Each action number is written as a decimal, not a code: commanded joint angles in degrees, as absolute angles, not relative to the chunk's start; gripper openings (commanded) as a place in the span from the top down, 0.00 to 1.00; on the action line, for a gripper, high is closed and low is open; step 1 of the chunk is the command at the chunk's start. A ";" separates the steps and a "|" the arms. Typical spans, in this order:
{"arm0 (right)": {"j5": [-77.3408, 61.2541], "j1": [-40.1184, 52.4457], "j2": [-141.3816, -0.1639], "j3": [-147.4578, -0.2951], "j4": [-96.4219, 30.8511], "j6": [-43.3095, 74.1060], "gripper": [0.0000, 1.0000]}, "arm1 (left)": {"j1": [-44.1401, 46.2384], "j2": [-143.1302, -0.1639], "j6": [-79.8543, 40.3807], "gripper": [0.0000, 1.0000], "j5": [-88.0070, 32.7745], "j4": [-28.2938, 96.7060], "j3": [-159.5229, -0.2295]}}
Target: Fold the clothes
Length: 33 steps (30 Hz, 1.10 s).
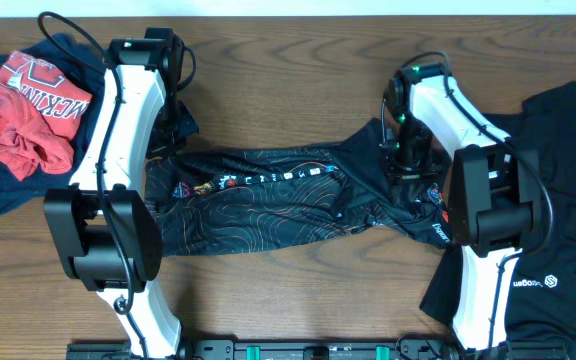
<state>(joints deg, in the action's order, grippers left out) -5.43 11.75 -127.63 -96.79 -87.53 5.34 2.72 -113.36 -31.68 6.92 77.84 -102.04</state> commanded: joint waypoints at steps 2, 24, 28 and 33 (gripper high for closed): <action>-4.47 10.35 -126.19 -97.06 -85.36 5.67 0.46 | 2.55 -113.62 -31.00 0.93 8.47 78.04 -101.60; -3.05 10.17 -125.34 -109.69 -88.49 4.64 0.40 | -4.71 -119.68 -28.10 0.68 2.09 71.20 -101.60; -3.03 10.17 -125.34 -112.71 -90.13 4.45 0.39 | -4.54 -123.63 -28.10 0.64 1.87 73.06 -101.60; -3.01 10.20 -125.25 -116.25 -92.88 3.97 0.37 | -4.56 -126.43 -28.12 0.59 1.67 73.56 -101.60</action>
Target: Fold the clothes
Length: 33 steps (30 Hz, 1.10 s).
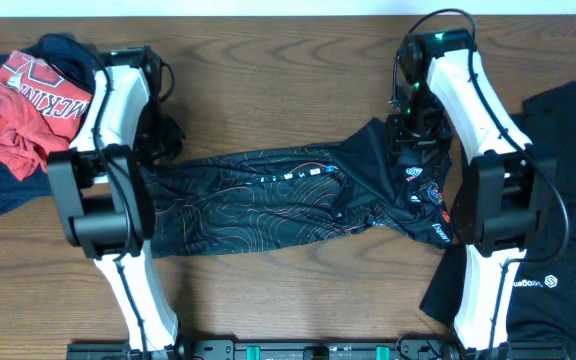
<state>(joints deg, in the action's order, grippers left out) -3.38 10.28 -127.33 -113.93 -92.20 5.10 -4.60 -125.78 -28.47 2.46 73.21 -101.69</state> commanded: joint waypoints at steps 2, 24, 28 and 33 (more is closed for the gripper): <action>-3.03 10.20 -125.12 -117.47 -94.06 3.92 0.37 | -4.56 -127.02 -28.14 0.58 1.67 73.23 -101.60; -2.74 14.63 -117.49 -119.07 -96.92 3.99 0.30 | -9.08 -134.41 -28.75 0.72 1.17 68.38 -102.04; -2.81 14.70 -117.01 -119.07 -97.21 4.05 0.30 | -10.70 -134.41 -28.77 0.94 0.16 67.26 -102.04; -2.81 14.70 -116.97 -119.07 -97.32 4.27 0.26 | -10.92 -134.41 -28.77 0.94 -0.05 67.05 -102.04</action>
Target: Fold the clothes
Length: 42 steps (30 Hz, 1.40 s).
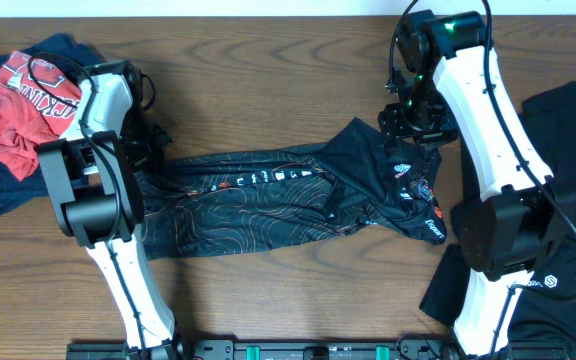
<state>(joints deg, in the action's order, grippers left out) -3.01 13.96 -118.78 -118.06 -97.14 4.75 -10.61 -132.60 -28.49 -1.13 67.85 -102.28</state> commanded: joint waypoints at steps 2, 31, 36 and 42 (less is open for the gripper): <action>-2.83 14.70 -116.97 -119.07 -97.30 4.27 0.25 | -10.66 -134.37 -28.77 0.94 -0.05 67.09 -102.04; -2.81 14.59 -116.97 -119.07 -94.08 2.85 0.09 | -2.94 -118.37 -34.83 0.94 -1.08 92.18 -106.00; -2.81 14.59 -116.97 -119.07 -94.48 2.87 0.09 | 1.08 -118.37 -35.48 0.94 -1.08 95.57 -102.63; -2.79 14.59 -116.97 -119.07 -96.01 2.46 0.09 | 6.48 -118.28 -37.67 0.94 -1.13 96.53 -95.37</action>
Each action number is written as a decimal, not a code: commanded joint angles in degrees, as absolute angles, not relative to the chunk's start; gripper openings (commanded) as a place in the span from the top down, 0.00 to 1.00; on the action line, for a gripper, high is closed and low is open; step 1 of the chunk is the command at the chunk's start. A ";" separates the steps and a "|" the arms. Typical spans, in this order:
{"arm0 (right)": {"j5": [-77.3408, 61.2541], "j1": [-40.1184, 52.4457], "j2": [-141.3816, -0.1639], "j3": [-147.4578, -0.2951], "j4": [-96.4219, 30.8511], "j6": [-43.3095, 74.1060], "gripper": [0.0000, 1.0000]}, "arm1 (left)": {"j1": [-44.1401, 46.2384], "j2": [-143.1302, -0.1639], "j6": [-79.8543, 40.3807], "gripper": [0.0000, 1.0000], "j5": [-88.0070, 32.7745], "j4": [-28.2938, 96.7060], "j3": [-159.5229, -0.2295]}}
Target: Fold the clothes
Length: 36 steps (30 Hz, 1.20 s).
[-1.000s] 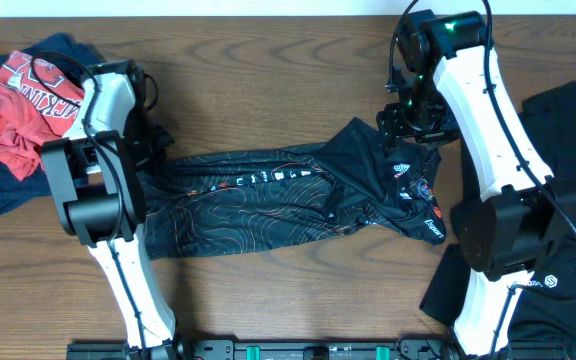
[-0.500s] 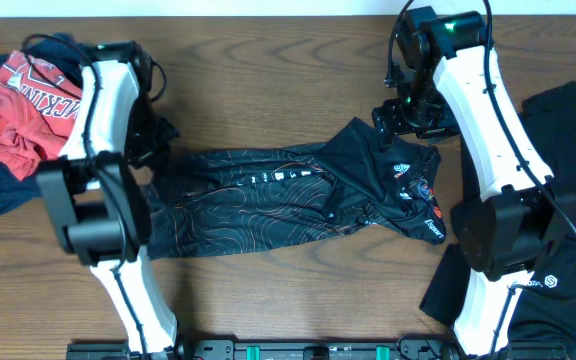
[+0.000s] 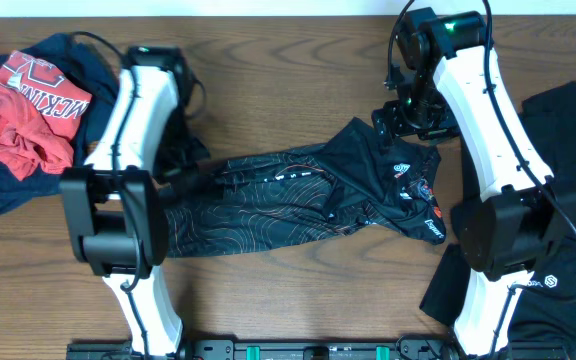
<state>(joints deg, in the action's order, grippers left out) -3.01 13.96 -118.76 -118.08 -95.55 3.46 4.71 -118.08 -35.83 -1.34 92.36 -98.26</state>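
Note:
A black garment with a thin contour-line pattern point(image 3: 268, 205) lies stretched across the middle of the table. My left gripper point(image 3: 183, 160) sits at its upper left end, where the cloth is bunched and drawn inward, and looks shut on it. At the garment's upper right part, by the small logos, my right gripper point(image 3: 408, 118) appears shut on the cloth, which rises toward it in a peak. The arms partly hide the fingers of both grippers in the overhead view.
A pile of clothes, a red shirt point(image 3: 23, 110) on navy cloth, lies at the left edge. Another black garment point(image 3: 563, 140) with a white logo covers the right side. Both arm bases stand near the front edge.
My left gripper has moved to the right and its arm has swung over, taking the garment's upper left end inward with it. The right gripper and the right end have barely moved.
At first both grippers were at the ends of the stretched garment, the right one low on its right part. Then the right gripper stood farther back with the cloth raised, and the left one farther left. Now the left end is drawn to the right.

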 commanded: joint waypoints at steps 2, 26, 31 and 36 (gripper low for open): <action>-2.79 14.59 -116.97 -119.07 -96.31 2.46 0.09 | 8.19 -118.28 -38.37 0.94 -1.13 96.44 -91.77; -3.25 14.57 -117.43 -118.93 -94.83 2.44 0.02 | 1.74 -117.80 -34.17 0.33 -4.10 76.58 -82.32; -6.20 14.59 -119.04 -116.90 -94.06 1.19 0.08 | -3.22 -117.80 -31.05 0.31 -4.12 76.62 -83.02; -6.63 14.59 -121.10 -111.77 -93.41 1.87 0.25 | -5.91 -117.80 -28.14 0.31 -4.08 76.86 -83.00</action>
